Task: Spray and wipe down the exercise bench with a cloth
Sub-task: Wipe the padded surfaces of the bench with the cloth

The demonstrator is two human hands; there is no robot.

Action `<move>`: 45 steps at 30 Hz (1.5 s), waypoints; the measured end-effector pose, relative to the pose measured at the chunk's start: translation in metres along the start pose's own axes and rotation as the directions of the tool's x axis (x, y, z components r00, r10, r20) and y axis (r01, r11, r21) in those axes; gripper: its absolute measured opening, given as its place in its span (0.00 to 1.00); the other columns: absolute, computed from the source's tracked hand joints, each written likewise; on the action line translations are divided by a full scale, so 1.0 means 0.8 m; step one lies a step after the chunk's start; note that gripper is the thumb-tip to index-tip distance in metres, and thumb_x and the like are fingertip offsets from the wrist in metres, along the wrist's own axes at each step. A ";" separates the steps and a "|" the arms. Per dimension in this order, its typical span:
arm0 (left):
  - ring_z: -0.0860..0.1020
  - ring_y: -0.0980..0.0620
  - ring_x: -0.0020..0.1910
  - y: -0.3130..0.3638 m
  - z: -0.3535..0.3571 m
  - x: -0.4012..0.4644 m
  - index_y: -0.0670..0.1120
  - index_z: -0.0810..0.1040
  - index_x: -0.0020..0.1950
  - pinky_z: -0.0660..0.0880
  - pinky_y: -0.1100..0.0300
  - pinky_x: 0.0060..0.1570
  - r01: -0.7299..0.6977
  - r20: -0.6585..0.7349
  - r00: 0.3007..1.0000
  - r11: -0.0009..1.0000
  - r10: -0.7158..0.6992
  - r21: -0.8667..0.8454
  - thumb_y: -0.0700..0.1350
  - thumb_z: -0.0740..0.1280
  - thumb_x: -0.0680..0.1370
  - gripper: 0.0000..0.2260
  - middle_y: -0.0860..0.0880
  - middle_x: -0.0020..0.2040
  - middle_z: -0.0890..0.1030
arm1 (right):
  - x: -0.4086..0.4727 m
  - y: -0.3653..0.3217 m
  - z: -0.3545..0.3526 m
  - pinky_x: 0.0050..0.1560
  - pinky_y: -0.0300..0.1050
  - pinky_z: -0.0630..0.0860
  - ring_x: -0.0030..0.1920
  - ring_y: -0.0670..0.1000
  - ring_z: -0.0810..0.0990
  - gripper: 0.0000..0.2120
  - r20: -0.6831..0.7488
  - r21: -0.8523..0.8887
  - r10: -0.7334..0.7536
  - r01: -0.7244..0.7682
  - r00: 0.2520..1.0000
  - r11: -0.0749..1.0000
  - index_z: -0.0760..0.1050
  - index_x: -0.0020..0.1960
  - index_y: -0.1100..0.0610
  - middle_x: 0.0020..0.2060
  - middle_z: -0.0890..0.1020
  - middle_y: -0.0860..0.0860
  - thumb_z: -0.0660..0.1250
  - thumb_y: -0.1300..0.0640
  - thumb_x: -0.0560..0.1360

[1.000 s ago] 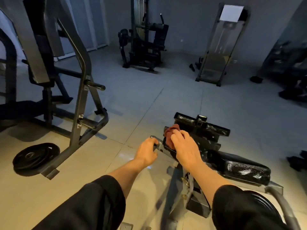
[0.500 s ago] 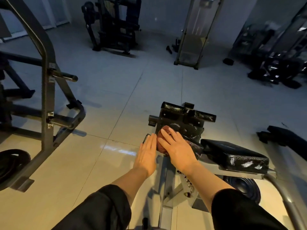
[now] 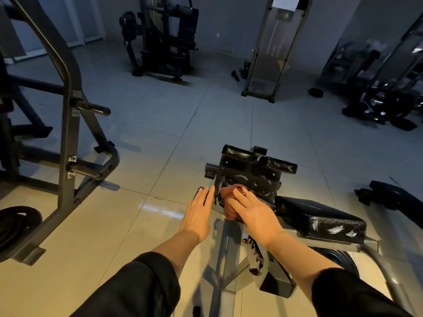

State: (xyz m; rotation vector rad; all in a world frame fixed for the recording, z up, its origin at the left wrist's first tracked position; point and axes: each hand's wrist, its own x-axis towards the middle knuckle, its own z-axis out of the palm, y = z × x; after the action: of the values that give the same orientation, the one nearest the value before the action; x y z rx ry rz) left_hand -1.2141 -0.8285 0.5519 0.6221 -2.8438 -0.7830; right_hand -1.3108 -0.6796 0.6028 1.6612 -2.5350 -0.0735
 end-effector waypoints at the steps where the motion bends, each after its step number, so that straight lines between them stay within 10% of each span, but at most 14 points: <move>1: 0.43 0.50 0.78 -0.002 0.001 0.001 0.49 0.39 0.79 0.51 0.52 0.76 0.004 -0.001 1.000 1.000 -0.004 0.000 0.27 0.62 0.75 0.43 0.49 0.80 0.44 | 0.011 -0.008 0.001 0.69 0.53 0.70 0.70 0.59 0.70 0.32 0.000 0.009 0.002 -0.002 1.000 1.000 0.73 0.67 0.54 0.68 0.74 0.55 0.76 0.65 0.66; 27: 0.55 0.46 0.77 0.003 -0.004 -0.001 0.50 0.39 0.79 0.59 0.50 0.74 0.100 0.039 0.994 0.992 -0.103 0.081 0.28 0.63 0.75 0.44 0.50 0.80 0.47 | -0.022 0.008 0.008 0.68 0.48 0.63 0.63 0.55 0.78 0.32 -0.093 -0.036 -0.054 0.051 0.994 0.998 0.79 0.60 0.54 0.60 0.81 0.53 0.82 0.61 0.57; 37: 0.54 0.46 0.77 0.006 0.001 -0.014 0.49 0.39 0.79 0.58 0.50 0.75 0.051 0.006 0.999 0.997 -0.052 0.064 0.28 0.64 0.74 0.44 0.48 0.80 0.48 | -0.123 0.047 -0.003 0.48 0.46 0.81 0.48 0.54 0.84 0.35 0.000 -0.099 0.082 -0.082 0.997 0.992 0.83 0.51 0.53 0.48 0.85 0.51 0.85 0.56 0.44; 42: 0.54 0.46 0.77 0.006 0.000 -0.018 0.49 0.39 0.79 0.58 0.49 0.75 0.058 -0.002 0.998 0.998 -0.058 0.038 0.29 0.64 0.74 0.44 0.48 0.80 0.49 | -0.043 0.006 -0.018 0.63 0.53 0.73 0.65 0.59 0.75 0.29 -0.099 -0.081 0.014 -0.022 0.995 0.997 0.79 0.60 0.55 0.62 0.79 0.56 0.80 0.59 0.60; 45: 0.54 0.46 0.77 0.005 0.001 -0.018 0.48 0.40 0.79 0.57 0.49 0.75 0.044 -0.006 0.999 0.998 -0.044 0.036 0.30 0.64 0.75 0.42 0.47 0.80 0.49 | 0.003 -0.027 -0.003 0.75 0.60 0.53 0.78 0.58 0.53 0.31 -0.030 -0.015 -0.026 0.026 0.999 1.000 0.68 0.72 0.53 0.76 0.62 0.55 0.71 0.52 0.71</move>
State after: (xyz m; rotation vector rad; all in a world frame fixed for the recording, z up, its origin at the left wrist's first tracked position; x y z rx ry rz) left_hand -1.2023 -0.8193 0.5532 0.6933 -2.8544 -0.7370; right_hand -1.2922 -0.6904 0.6028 1.6773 -2.4851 -0.0685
